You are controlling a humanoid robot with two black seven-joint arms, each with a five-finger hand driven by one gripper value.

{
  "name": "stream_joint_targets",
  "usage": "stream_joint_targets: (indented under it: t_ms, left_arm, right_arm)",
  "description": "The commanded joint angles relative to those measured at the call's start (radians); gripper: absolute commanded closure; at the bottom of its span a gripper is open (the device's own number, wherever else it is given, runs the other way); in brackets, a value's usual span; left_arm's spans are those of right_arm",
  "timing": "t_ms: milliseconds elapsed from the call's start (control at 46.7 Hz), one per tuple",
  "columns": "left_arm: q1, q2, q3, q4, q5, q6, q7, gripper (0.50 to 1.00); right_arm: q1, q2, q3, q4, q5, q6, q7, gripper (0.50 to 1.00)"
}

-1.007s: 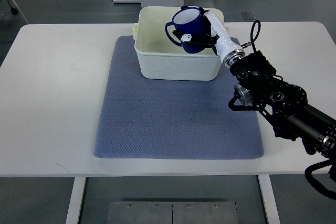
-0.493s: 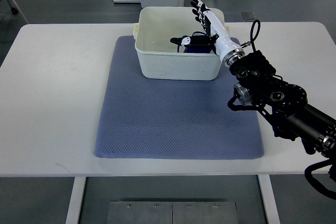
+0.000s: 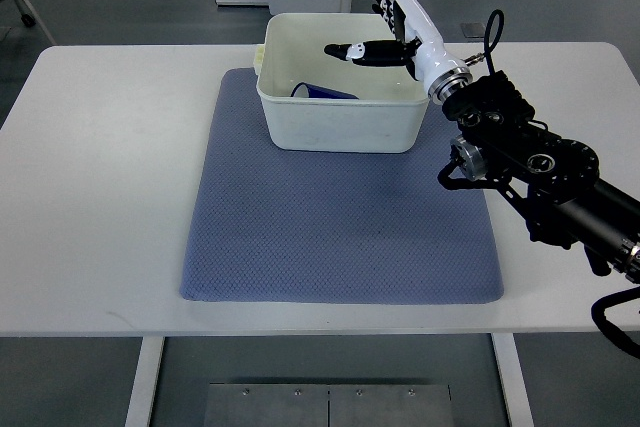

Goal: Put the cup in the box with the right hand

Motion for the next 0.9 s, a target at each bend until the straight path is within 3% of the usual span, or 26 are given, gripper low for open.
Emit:
stream_joint_targets:
  t_ms: [0,300,557,879]
  left_arm:
    - [0.000,0.000,0.001,0.000,0.001,0.000,0.000,0.500]
    - [0.000,0.000,0.001,0.000,-0.001,0.000,0.000,0.500]
    - [0.000,0.000,0.001,0.000,0.001,0.000,0.000,0.500]
    - [0.000,0.000,-0.002,0.000,0.001,0.000,0.000,0.500]
  right_arm:
    - [0.000,-0.034,0.001,0.034,0.001,0.000,-0.010,0.502]
    - [-0.017,-0.108,0.036,0.049,0.073,0.001,-0.042,0.502]
    - [-0.118,-0.143,0.148,0.054,0.096,0.007,-0.082,0.500]
    - [-0.251,-0.195,0.308,0.153,0.096,0.044,-0.157,0.500]
